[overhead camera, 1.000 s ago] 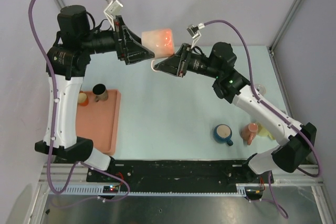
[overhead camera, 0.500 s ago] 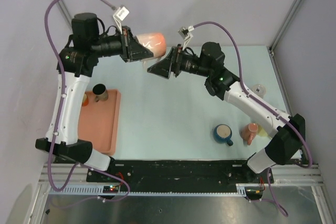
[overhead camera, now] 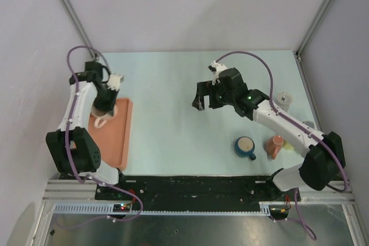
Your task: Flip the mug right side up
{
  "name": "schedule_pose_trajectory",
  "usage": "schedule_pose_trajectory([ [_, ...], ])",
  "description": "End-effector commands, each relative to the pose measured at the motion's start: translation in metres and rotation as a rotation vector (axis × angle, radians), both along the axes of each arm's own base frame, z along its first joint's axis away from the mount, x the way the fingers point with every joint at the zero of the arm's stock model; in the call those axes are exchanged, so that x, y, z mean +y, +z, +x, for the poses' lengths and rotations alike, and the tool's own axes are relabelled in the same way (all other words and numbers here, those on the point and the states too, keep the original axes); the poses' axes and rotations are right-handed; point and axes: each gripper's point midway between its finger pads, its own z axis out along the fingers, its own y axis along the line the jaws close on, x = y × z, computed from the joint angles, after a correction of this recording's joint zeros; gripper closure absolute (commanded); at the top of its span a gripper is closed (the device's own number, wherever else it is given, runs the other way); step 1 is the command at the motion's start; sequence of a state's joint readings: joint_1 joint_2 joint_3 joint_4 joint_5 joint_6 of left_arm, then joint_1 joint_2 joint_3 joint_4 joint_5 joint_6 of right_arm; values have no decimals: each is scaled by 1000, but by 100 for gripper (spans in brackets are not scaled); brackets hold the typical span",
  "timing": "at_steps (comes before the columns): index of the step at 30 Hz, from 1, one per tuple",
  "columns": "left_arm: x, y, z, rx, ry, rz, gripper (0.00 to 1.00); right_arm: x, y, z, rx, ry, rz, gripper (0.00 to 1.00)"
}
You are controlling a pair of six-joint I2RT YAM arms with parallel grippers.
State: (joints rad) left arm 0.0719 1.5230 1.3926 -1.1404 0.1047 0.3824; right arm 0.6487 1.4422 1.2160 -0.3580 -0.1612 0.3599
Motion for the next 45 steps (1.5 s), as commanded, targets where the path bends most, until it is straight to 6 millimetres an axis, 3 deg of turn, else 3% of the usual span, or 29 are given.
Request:
schedule_pose_trajectory([
  [1, 63, 1, -19, 15, 46, 129, 100, -27, 13, 1, -92, -56, -76, 1],
  [6, 90, -24, -26, 84, 120, 113, 100, -37, 20, 3, -123, -84, -92, 1],
  [15, 108, -46, -30, 128, 134, 130, 100, -58, 42, 1, -191, -138, -100, 1],
  [26, 105, -54, -46, 139, 65, 116, 100, -71, 58, -1, -243, -166, -70, 0],
  [28, 108, -57, -46, 150, 65, 123, 91, -73, 57, -1, -244, -166, -75, 1],
  [31, 111, -52, -43, 136, 66, 134, 63, -74, 57, -2, -245, -167, -79, 1],
  [35, 113, -36, -38, 83, 66, 157, 39, -77, 59, -3, -249, -171, -77, 0],
  [40, 112, -16, -37, 27, 36, 172, 25, -77, 59, -4, -245, -167, -77, 0],
  [45, 88, 8, -33, -48, -23, 74, 20, -80, 55, -7, -232, -175, -89, 1],
])
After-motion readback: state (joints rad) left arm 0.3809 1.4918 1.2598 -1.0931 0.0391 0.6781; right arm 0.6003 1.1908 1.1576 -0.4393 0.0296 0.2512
